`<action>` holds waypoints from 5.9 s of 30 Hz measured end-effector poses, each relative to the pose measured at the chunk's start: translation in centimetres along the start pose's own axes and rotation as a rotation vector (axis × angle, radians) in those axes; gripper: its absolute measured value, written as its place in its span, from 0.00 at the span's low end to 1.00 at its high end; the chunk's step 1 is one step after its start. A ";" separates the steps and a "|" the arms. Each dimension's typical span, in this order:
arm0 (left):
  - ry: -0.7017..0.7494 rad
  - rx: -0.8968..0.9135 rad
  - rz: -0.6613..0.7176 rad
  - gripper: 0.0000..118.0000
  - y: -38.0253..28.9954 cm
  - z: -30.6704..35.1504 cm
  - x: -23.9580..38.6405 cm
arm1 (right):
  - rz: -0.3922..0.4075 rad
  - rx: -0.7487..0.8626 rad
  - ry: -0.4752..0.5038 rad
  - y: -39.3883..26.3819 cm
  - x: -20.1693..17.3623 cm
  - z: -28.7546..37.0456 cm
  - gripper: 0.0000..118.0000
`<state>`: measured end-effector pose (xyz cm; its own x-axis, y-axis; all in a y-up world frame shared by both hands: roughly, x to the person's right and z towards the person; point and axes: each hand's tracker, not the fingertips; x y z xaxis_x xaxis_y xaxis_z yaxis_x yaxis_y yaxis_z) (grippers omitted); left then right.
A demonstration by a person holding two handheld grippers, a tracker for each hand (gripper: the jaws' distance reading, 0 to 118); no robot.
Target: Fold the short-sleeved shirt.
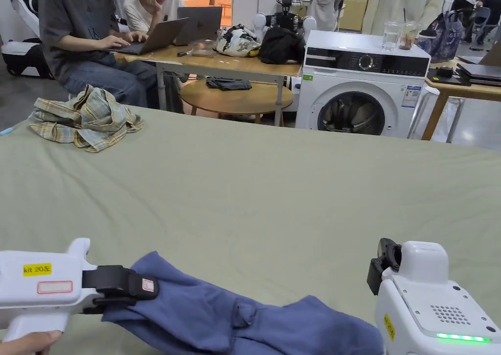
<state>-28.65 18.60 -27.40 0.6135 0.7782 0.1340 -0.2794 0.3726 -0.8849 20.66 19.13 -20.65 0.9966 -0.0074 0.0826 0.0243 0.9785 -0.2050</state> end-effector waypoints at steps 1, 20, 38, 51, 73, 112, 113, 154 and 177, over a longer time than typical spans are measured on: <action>0.031 0.006 -0.016 0.06 -0.4 0.7 1.8 | -0.001 -0.001 0.005 0.1 -0.1 0.0 0.00; 0.283 -0.211 -0.303 0.06 -2.1 -11.4 19.0 | 0.022 -0.028 0.003 -0.4 1.0 0.6 0.00; 0.207 -0.369 -0.208 0.36 -7.3 -26.9 18.3 | -0.001 -0.066 -0.043 -1.4 3.1 1.1 0.00; 0.092 -0.277 -0.228 0.06 -4.5 -21.1 17.5 | -0.024 -0.072 -0.050 -1.4 4.0 1.0 0.00; -0.024 -0.257 -0.218 0.00 -6.4 -25.0 15.2 | -0.009 -0.072 -0.072 -1.3 4.2 0.5 0.00; 0.412 0.600 -0.609 0.00 -7.5 -8.9 10.5 | 0.051 -0.529 0.129 -8.4 -2.6 -0.5 0.00; 0.395 0.543 -0.595 0.00 -7.6 -8.8 10.3 | 0.045 -0.578 0.088 -9.3 -2.7 -1.3 0.00; -0.253 -0.301 0.055 0.20 -5.4 -20.4 -0.4 | 0.013 -0.564 0.086 -9.2 -2.4 -1.8 0.00; 0.150 -0.199 -0.033 0.20 8.2 4.5 -2.1 | 0.037 -0.149 0.216 1.3 -11.5 -3.4 0.00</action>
<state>-35.55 22.23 -32.92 0.7267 0.6781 0.1102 -0.1151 0.2784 -0.9535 9.52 19.77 -25.21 0.9904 -0.0315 -0.1343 -0.0171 0.9379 -0.3465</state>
